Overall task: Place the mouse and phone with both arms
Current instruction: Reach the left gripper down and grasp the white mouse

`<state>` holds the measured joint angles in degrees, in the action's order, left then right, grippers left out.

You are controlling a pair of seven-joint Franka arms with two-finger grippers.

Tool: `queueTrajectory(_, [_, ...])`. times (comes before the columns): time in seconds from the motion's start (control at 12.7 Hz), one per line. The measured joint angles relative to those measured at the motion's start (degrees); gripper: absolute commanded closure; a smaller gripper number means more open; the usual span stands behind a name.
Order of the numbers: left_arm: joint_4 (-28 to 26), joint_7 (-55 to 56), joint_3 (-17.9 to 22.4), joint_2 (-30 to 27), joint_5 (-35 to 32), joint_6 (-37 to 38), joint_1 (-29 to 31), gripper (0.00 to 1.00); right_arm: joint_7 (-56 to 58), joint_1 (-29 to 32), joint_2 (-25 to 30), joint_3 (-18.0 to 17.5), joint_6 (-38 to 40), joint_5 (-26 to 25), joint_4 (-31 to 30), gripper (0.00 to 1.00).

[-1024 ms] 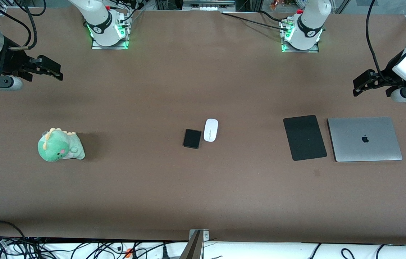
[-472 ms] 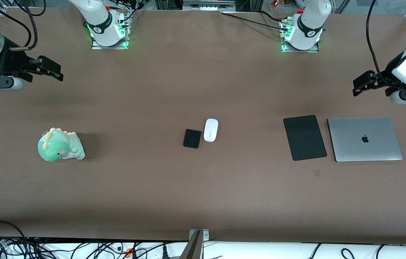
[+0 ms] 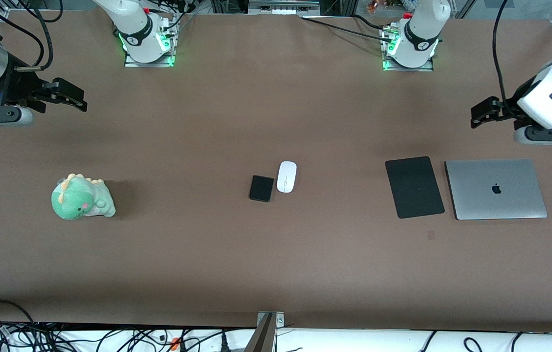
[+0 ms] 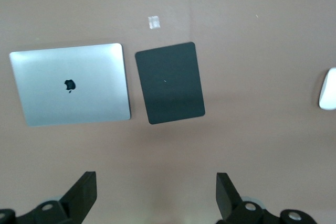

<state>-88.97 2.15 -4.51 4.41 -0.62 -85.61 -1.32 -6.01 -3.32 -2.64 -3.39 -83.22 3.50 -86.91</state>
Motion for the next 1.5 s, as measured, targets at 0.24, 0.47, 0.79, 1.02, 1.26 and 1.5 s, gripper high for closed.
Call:
queueTrajectory(0.24, [-0.01,-3.44,-1.43,4.91,0.27,-1.89,-5.4,0.0,0.01,-0.01,0.01,-0.01,-0.49,0.0,0.0,0.0])
queueTrajectory(0.47, [0.04,-3.5,-1.95,11.12,0.33,-9.82,-13.45,0.0,0.01,-0.01,0.01,-0.01,-0.68,0.0,0.0,0.0])
queueTrajectory(0.79, [0.05,-2.19,-2.15,19.08,0.53,-28.67,-21.82,0.0,0.01,-0.01,0.0,0.0,-1.42,0.0,-0.02,0.0])
queueTrajectory(1.02, [0.07,2.25,-2.18,25.9,2.82,-42.08,-26.13,0.0,0.01,-0.01,0.0,0.02,-1.77,0.0,-0.07,0.0])
queueTrajectory(1.26, [0.1,9.72,-2.06,31.56,2.93,-47.67,-30.81,0.0,0.01,-0.01,0.0,0.02,-1.77,0.0,-0.08,0.0])
queueTrajectory(1.5, [0.08,12.56,-1.64,35.24,2.87,-49.07,-32.65,0.0,0.01,-0.04,0.0,-0.03,-2.04,0.0,-0.08,0.0])
